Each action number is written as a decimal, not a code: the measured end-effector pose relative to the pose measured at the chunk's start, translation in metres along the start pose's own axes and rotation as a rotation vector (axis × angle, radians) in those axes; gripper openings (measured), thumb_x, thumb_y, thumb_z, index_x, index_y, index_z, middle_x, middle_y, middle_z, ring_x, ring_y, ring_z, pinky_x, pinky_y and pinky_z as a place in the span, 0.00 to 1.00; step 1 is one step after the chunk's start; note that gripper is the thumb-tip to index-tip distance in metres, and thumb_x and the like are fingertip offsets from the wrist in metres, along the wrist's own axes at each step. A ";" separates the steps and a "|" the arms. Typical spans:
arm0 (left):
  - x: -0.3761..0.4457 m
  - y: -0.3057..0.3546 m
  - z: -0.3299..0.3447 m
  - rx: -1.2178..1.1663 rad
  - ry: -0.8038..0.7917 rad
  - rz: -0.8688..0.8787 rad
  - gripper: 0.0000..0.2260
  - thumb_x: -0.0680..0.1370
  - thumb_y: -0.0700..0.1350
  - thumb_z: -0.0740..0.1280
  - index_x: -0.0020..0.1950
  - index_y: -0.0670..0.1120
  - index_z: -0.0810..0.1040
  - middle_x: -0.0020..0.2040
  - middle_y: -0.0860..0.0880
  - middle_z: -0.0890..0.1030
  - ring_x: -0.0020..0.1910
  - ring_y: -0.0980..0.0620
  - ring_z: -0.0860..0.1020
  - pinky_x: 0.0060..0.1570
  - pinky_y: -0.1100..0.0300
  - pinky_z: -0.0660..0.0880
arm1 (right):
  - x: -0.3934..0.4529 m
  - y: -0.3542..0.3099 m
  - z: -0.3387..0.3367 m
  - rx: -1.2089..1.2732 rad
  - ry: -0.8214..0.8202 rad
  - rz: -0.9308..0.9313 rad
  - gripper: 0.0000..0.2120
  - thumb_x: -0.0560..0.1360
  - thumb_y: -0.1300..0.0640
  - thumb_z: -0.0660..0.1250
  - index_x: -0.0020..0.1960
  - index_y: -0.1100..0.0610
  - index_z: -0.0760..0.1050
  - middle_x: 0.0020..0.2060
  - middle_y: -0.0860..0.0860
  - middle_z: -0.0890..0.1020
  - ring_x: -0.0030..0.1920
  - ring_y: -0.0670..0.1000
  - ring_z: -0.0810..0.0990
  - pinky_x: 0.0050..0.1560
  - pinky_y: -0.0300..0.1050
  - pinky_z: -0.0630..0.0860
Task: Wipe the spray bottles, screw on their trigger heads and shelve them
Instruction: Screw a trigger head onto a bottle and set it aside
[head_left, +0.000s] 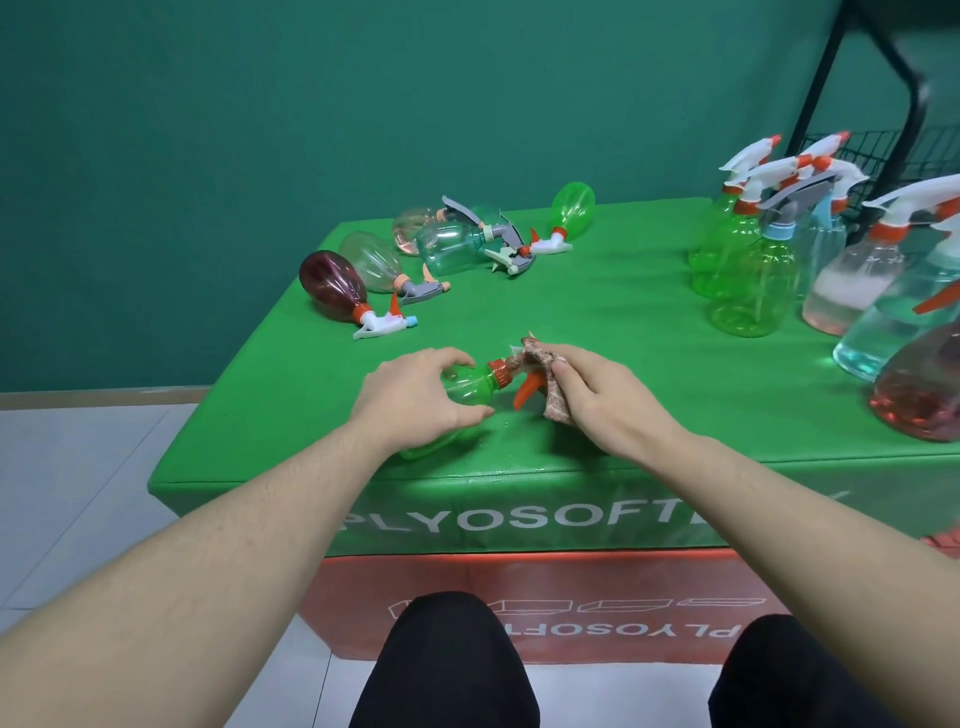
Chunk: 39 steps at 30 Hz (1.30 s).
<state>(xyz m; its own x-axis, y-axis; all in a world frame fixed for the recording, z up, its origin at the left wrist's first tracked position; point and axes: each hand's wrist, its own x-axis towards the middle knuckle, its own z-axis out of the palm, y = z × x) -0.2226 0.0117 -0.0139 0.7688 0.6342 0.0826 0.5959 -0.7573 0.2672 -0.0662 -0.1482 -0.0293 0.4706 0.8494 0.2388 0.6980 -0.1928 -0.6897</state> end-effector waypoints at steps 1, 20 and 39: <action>0.001 0.000 -0.001 -0.007 -0.008 -0.015 0.31 0.72 0.68 0.73 0.73 0.61 0.73 0.72 0.54 0.77 0.49 0.50 0.79 0.50 0.58 0.76 | -0.001 0.000 0.000 0.030 0.012 0.015 0.18 0.86 0.54 0.54 0.73 0.49 0.73 0.67 0.43 0.77 0.66 0.41 0.72 0.62 0.30 0.63; 0.003 -0.015 -0.015 -0.389 -0.050 -0.111 0.39 0.72 0.54 0.79 0.79 0.50 0.66 0.76 0.46 0.67 0.59 0.51 0.77 0.56 0.58 0.76 | 0.014 -0.008 0.010 0.310 0.154 0.394 0.20 0.87 0.52 0.49 0.75 0.55 0.69 0.73 0.54 0.73 0.71 0.52 0.69 0.57 0.37 0.59; 0.003 0.012 0.038 -1.216 -0.032 -0.284 0.15 0.83 0.49 0.68 0.66 0.65 0.71 0.68 0.46 0.79 0.48 0.45 0.87 0.60 0.41 0.80 | 0.057 -0.040 0.029 0.403 0.253 0.300 0.20 0.87 0.51 0.50 0.75 0.52 0.69 0.71 0.50 0.75 0.69 0.50 0.71 0.65 0.40 0.65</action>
<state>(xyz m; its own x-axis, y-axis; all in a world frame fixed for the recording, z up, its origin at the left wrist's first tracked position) -0.2040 -0.0016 -0.0463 0.6634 0.7346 -0.1421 0.1540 0.0518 0.9867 -0.0832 -0.0772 -0.0077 0.7662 0.6325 0.1137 0.2753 -0.1632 -0.9474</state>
